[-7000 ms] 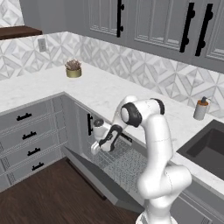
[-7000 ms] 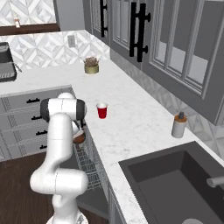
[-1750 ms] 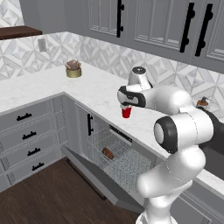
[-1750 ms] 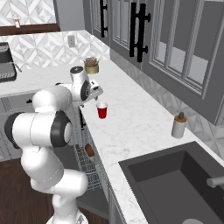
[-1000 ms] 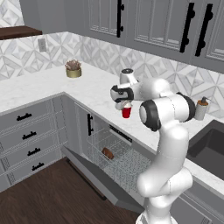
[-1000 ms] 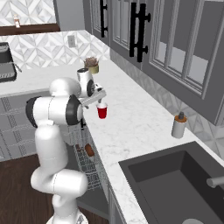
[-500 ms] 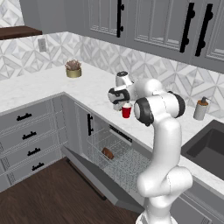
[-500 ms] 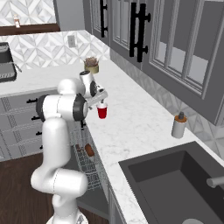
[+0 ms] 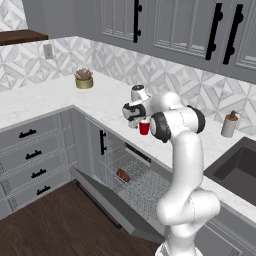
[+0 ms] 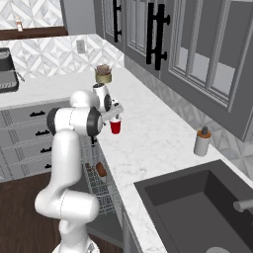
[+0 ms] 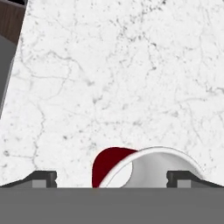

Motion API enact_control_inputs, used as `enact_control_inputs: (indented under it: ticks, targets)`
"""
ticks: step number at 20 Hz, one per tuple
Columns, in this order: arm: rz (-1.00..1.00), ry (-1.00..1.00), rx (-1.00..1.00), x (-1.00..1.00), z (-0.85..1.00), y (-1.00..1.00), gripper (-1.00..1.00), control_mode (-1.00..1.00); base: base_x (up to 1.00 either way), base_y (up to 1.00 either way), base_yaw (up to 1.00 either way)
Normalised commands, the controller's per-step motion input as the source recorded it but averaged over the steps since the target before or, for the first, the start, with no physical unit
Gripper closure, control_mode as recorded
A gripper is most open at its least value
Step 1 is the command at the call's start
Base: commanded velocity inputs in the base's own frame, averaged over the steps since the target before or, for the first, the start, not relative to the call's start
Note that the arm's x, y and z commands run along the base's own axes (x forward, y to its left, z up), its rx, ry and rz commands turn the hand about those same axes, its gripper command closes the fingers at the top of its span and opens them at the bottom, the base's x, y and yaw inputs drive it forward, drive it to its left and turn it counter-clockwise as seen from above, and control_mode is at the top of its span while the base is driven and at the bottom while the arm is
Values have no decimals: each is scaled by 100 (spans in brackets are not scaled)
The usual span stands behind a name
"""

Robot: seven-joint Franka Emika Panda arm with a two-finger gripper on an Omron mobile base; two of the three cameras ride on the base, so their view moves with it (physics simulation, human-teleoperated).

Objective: Pick up the cup and bowl from the counter, place them in the dishwasher, and close the dishwasher door.

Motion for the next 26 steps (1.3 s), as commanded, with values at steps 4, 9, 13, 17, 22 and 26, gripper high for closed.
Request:
enact_control_inputs:
  ticks: [4, 9, 13, 17, 22, 26]
  targets:
    - [0, 0, 0, -26, -10, -5, -100, -100, 0, 0, 0]
    - [0, 0, 0, -13, -13, 0, 100, -100, 0, 0, 0]
    - [0, 0, 0, -2, -5, 0, 100, -100, 0, 0, 0]
    - [0, -6, 0, -39, 0, 0, 100, -100, 0, 0, 0]
    - [0, -12, 1, -97, 2, 0, 100, -100, 0, 0, 0]
    - [0, -7, 6, -100, 3, 3, 100, -100, 0, 0, 0]
